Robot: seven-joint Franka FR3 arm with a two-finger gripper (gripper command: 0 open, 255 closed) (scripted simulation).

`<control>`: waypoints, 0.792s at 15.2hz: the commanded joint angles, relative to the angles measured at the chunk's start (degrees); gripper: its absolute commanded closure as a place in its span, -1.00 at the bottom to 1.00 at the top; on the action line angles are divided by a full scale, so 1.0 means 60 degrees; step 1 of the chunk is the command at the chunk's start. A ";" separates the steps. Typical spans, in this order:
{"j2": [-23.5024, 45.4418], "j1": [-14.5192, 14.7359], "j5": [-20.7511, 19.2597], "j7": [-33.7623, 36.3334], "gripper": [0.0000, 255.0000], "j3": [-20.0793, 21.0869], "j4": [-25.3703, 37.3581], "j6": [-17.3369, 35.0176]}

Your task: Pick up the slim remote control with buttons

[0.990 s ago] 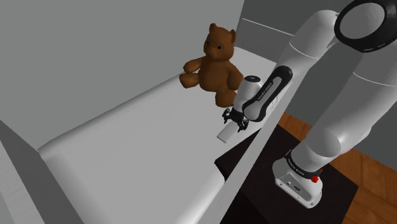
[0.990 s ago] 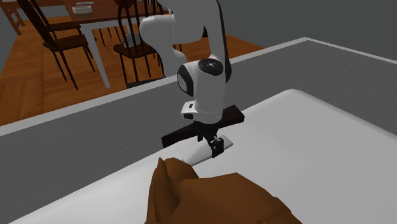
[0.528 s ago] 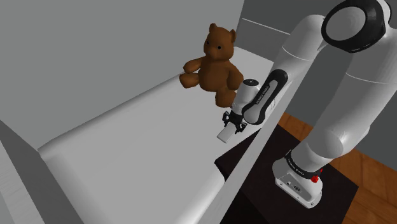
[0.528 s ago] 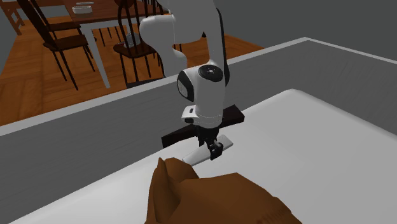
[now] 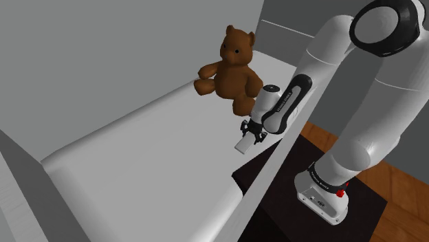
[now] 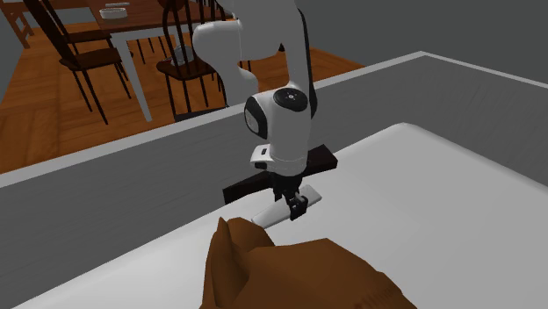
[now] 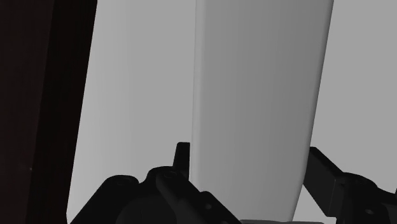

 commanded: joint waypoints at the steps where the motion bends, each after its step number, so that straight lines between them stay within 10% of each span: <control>1: -0.0310 -0.0241 0.0160 -0.0124 1.00 0.0281 -0.0080 -0.0235; 12: -0.2581 -0.1096 0.2388 -0.1726 1.00 0.1709 -0.0454 -0.2086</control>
